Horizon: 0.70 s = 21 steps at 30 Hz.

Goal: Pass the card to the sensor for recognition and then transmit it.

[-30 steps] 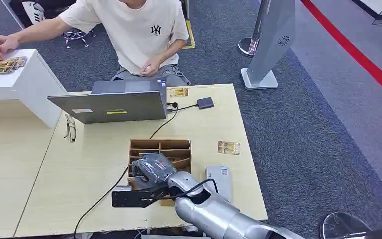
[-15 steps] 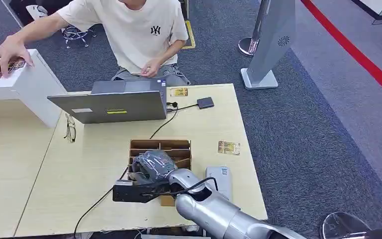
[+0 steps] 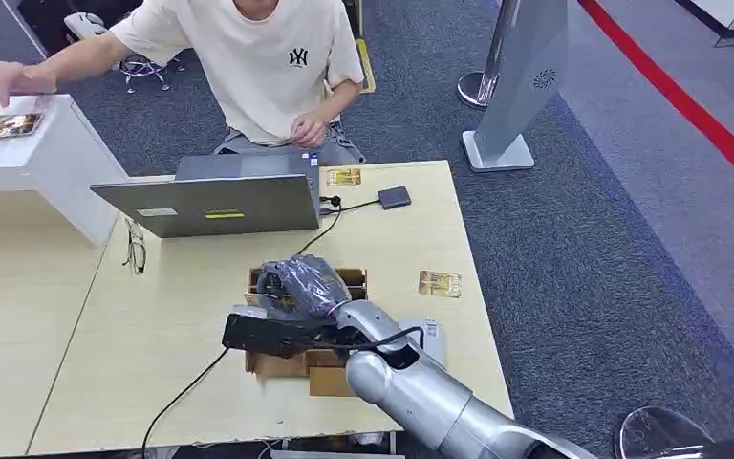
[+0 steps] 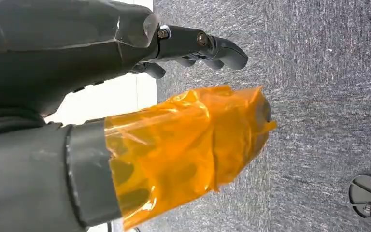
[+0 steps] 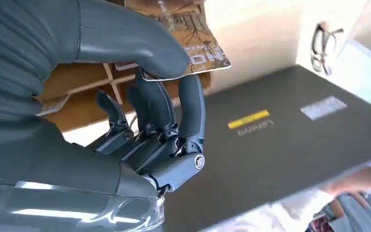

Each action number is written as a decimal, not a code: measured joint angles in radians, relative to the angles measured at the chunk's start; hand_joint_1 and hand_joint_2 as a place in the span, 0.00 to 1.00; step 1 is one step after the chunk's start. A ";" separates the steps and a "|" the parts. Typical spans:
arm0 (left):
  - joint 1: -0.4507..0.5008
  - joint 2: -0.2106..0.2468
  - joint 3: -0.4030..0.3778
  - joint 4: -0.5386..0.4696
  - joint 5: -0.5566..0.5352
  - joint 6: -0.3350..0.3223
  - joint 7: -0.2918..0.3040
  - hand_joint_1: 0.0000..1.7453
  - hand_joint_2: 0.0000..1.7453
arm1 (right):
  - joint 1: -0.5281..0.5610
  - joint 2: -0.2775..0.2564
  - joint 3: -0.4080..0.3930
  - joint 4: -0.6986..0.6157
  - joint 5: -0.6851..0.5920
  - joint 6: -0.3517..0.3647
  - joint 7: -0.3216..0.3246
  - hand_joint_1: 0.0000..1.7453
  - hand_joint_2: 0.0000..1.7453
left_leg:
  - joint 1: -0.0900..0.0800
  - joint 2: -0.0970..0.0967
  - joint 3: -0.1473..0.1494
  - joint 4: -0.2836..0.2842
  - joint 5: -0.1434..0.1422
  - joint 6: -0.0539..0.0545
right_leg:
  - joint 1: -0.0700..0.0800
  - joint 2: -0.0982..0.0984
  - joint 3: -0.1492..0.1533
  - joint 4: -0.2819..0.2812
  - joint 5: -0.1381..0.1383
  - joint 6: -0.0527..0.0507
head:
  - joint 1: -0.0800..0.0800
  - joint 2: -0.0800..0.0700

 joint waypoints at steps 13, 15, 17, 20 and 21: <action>0.002 -0.001 0.000 0.000 0.000 0.000 0.000 0.00 0.00 | 0.003 -0.034 -0.099 -0.119 -0.111 0.006 -0.034 0.78 1.00 | 0.000 0.000 0.000 0.000 0.000 0.000 | 0.000 0.000 0.000 0.000 0.000 0.000 | 0.000 0.000; 0.002 -0.001 0.000 0.000 0.000 0.000 0.000 0.00 0.00 | 0.003 -0.039 -0.110 -0.132 -0.122 0.006 -0.034 0.78 1.00 | 0.000 0.000 0.000 0.000 0.000 0.000 | 0.000 0.000 0.000 0.000 0.000 0.000 | 0.000 0.000; 0.002 -0.001 0.000 0.000 0.000 0.000 0.000 0.00 0.00 | 0.001 -0.043 -0.125 -0.147 -0.124 0.008 -0.035 0.79 1.00 | 0.000 0.000 0.000 0.000 0.000 0.000 | 0.000 0.000 0.000 0.000 0.000 0.000 | 0.000 0.000; 0.002 -0.001 0.000 0.000 0.000 0.000 0.000 0.00 0.00 | -0.009 -0.050 -0.142 -0.157 -0.130 0.009 -0.035 0.82 1.00 | 0.000 0.000 0.000 0.000 0.000 0.000 | 0.000 0.000 0.000 0.000 0.000 0.000 | 0.000 0.000; 0.002 -0.001 0.000 0.000 0.000 0.000 0.000 0.00 0.00 | -0.017 -0.051 -0.148 -0.157 -0.136 0.009 -0.034 0.81 1.00 | 0.000 0.000 0.000 0.000 0.000 0.000 | 0.000 0.000 0.000 0.000 0.000 0.000 | 0.000 0.000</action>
